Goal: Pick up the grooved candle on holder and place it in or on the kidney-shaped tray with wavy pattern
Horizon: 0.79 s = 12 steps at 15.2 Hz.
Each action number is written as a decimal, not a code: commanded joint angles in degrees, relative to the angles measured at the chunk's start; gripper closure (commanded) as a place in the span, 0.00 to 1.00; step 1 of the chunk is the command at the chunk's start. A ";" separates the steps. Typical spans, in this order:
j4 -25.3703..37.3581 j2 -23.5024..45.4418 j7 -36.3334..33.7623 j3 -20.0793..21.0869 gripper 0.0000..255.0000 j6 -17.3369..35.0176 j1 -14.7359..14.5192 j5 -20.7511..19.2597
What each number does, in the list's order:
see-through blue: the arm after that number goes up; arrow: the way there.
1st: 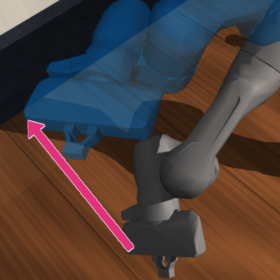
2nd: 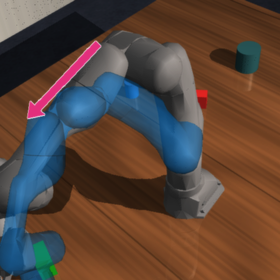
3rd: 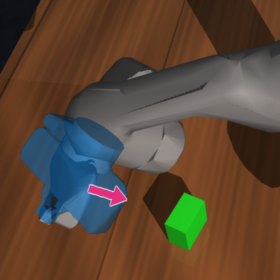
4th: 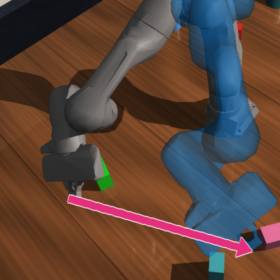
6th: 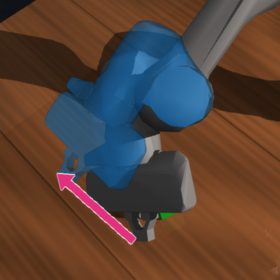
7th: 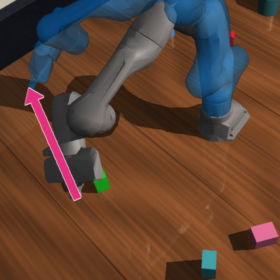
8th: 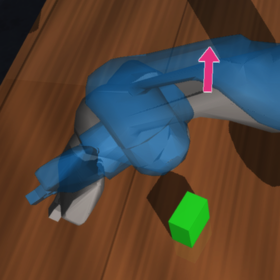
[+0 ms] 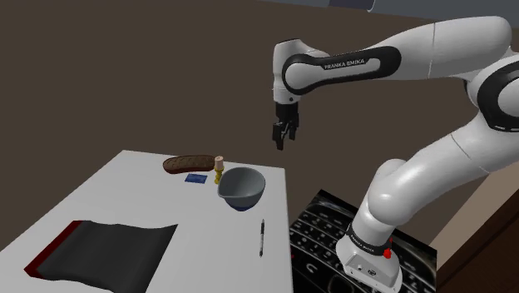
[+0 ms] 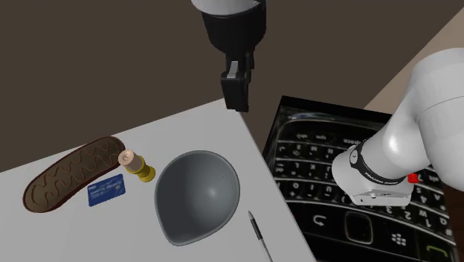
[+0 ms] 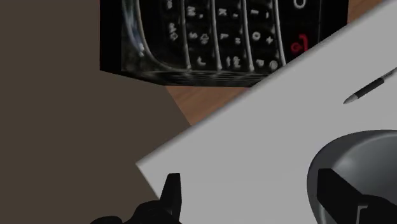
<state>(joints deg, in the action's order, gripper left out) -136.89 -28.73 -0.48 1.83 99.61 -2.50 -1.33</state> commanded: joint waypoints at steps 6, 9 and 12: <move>6.14 13.23 -4.68 3.48 0.00 8.83 -1.78 1.38; 9.76 19.11 -6.66 4.76 0.00 11.79 -2.44 1.27; 14.00 25.07 -8.68 5.87 0.00 14.20 -3.13 0.76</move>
<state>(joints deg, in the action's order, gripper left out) -123.88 -5.60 -8.23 7.20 112.59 -5.30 -0.44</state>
